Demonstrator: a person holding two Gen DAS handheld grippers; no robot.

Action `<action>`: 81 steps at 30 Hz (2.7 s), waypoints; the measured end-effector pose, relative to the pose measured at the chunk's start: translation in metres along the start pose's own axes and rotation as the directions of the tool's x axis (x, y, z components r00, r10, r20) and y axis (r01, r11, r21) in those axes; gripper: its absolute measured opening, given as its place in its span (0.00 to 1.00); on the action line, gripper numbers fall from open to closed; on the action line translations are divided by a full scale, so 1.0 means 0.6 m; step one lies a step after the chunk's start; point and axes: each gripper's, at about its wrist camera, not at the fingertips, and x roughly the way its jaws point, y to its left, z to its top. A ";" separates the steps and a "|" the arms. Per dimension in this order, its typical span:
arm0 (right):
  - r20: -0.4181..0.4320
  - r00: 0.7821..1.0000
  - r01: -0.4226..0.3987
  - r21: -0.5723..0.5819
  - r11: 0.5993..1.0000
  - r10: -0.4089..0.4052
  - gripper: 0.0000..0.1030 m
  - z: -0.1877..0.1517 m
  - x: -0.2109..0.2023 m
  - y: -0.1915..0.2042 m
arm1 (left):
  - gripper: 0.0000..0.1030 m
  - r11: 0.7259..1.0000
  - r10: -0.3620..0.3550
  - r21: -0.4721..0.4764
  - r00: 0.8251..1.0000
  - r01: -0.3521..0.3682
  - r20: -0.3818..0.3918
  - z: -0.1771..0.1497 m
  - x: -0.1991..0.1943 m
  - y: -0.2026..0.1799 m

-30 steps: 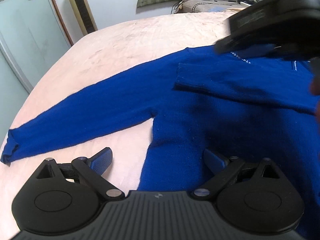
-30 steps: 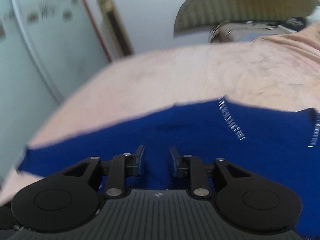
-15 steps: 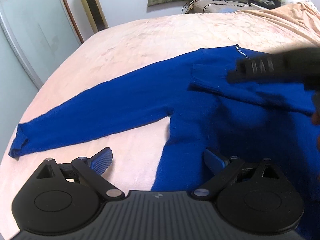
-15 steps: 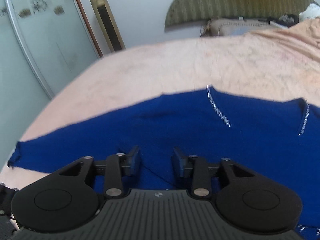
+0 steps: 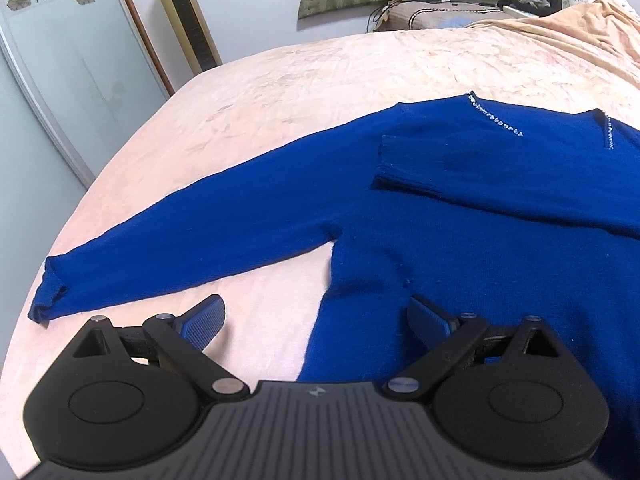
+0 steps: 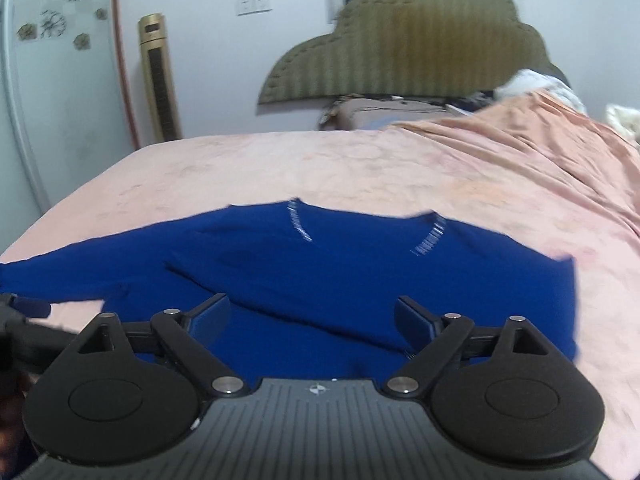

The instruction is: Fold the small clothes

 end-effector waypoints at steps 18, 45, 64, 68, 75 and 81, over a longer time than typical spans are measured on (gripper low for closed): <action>-0.020 0.999 -0.047 0.089 0.995 0.049 0.91 -0.061 -0.009 -0.041 | 0.96 0.969 0.138 -0.216 0.989 -0.123 0.057 0.026 0.075 0.246; -0.040 0.996 -0.073 0.104 0.992 0.078 0.97 -0.061 0.003 -0.020 | 0.96 0.757 0.284 -0.570 0.947 -0.319 -0.152 -0.032 0.093 0.593; -0.048 0.997 -0.050 0.094 0.994 0.054 0.98 -0.064 -0.001 -0.022 | 0.92 0.266 0.017 -0.945 0.979 0.191 0.203 -0.113 0.173 0.604; -0.052 0.997 -0.056 0.096 0.994 0.061 0.98 -0.065 0.001 -0.021 | 0.20 0.198 -0.004 -0.961 0.980 0.196 0.199 -0.115 0.197 0.621; -0.055 0.996 -0.065 0.087 0.994 0.070 0.98 -0.064 0.003 -0.020 | 0.05 0.313 0.096 -0.944 0.986 0.103 0.139 -0.082 0.165 0.597; -0.037 0.998 -0.053 0.113 0.992 0.057 0.98 -0.061 -0.001 -0.044 | 0.05 0.688 0.131 -0.715 0.950 0.120 0.284 0.083 0.065 0.471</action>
